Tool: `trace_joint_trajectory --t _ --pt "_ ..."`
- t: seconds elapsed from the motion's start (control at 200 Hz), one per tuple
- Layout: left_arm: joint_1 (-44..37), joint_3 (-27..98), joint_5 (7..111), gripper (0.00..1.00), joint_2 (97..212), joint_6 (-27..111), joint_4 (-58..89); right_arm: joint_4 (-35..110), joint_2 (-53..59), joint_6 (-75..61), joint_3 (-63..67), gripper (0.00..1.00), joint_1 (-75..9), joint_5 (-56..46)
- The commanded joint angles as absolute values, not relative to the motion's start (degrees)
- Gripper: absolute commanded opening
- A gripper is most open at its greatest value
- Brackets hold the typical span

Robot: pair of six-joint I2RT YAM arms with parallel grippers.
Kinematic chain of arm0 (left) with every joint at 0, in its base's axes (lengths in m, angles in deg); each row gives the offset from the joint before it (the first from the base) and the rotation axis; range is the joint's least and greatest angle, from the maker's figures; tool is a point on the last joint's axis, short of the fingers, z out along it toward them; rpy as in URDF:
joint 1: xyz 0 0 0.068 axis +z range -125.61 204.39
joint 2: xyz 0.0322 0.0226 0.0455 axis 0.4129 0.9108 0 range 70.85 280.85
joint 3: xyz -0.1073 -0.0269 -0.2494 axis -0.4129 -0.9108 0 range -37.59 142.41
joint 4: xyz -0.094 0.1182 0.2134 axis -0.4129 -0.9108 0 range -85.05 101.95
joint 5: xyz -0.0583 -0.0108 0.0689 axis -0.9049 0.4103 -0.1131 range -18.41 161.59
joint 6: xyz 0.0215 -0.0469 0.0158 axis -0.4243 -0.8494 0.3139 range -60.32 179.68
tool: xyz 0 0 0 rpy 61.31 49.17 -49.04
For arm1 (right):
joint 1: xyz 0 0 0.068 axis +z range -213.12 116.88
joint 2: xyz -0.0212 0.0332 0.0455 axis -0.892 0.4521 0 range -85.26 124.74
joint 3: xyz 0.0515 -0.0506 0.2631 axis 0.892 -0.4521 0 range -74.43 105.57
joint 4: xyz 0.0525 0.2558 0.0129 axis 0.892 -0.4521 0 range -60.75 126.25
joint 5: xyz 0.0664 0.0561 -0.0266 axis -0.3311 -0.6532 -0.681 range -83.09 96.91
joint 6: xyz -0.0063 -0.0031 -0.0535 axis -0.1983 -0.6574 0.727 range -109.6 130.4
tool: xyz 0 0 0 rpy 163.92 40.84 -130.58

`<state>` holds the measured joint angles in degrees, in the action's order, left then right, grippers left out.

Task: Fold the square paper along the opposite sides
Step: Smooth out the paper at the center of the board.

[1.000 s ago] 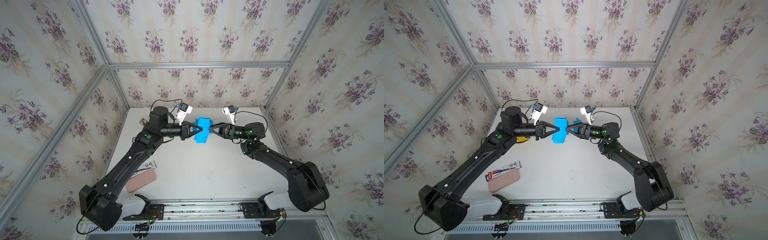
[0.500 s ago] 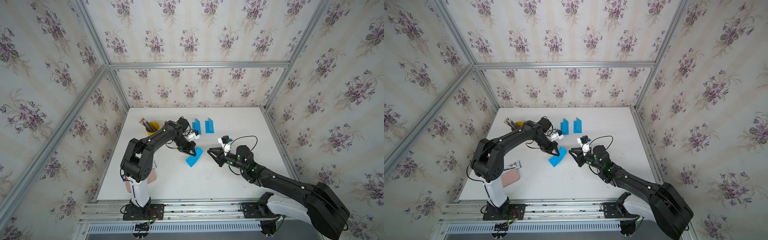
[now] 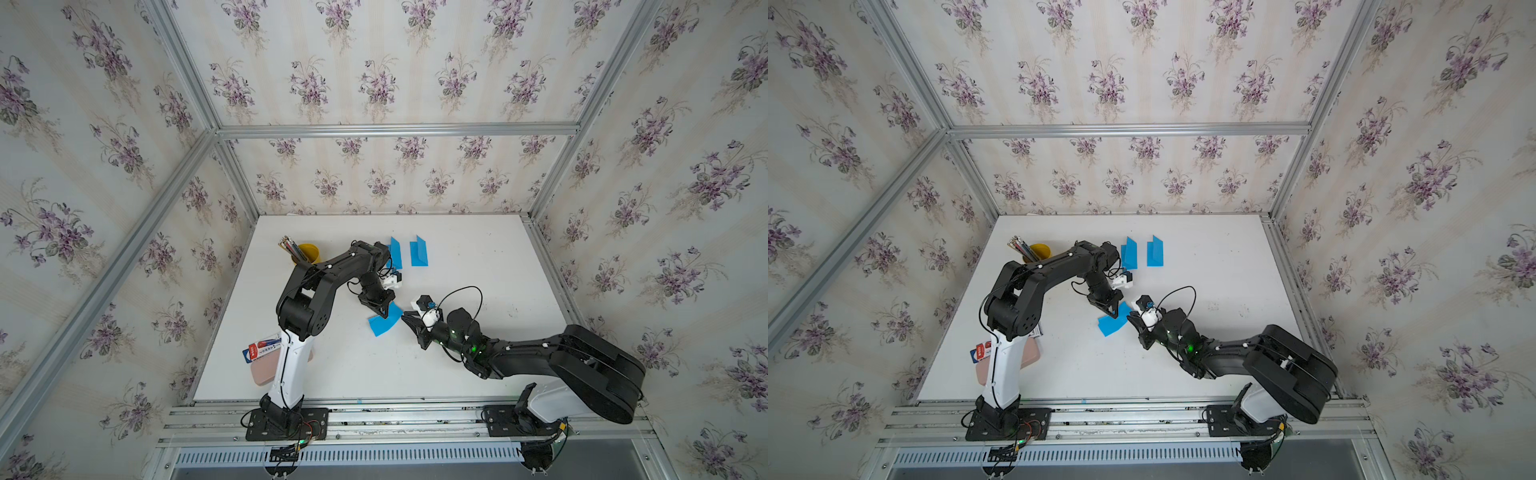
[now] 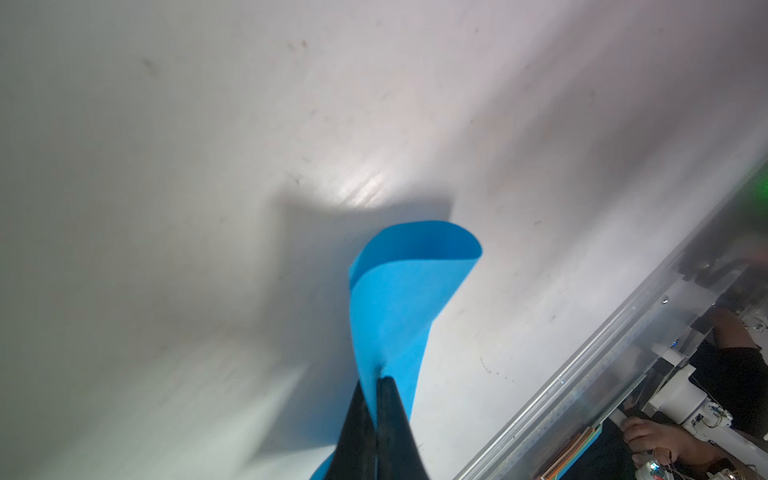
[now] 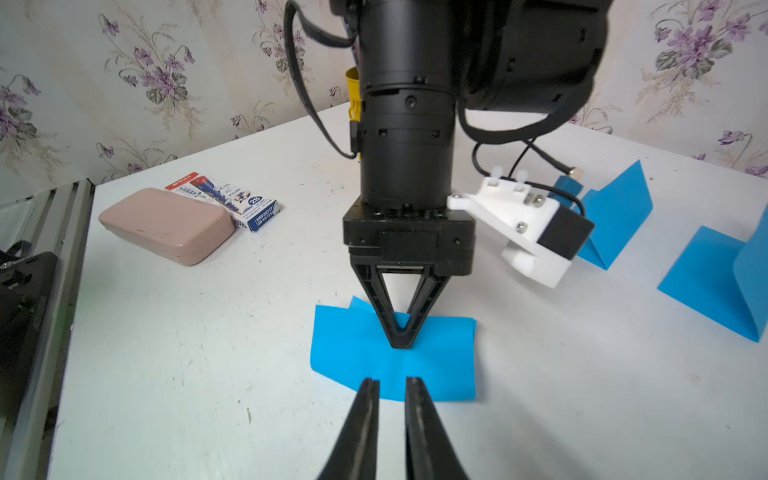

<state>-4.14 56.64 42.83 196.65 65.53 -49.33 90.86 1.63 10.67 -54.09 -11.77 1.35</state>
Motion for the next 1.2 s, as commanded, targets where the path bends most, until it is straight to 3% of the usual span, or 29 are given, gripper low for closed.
trace_joint_trajectory --t 0.0,0.26,0.709,1.089,1.194 --pt "-4.28 57.55 44.60 0.00 197.48 66.13 -50.80 96.36 5.50 13.01 -52.28 0.15 -11.11 1.99" --pt "-4.35 55.02 39.62 0.03 196.73 64.97 -48.26 96.31 15.18 13.74 -47.07 0.00 -10.66 1.38" --pt "-3.50 52.73 22.81 0.13 194.79 60.87 -46.54 96.74 18.75 15.15 -49.20 0.00 -10.65 1.10" --pt "-3.56 51.82 24.91 0.16 196.20 59.93 -47.21 98.92 20.43 15.49 -50.33 0.00 -10.65 2.50" --pt "-3.56 52.08 27.16 0.12 196.73 60.10 -48.12 98.76 19.56 15.65 -50.67 0.00 -10.69 2.42"
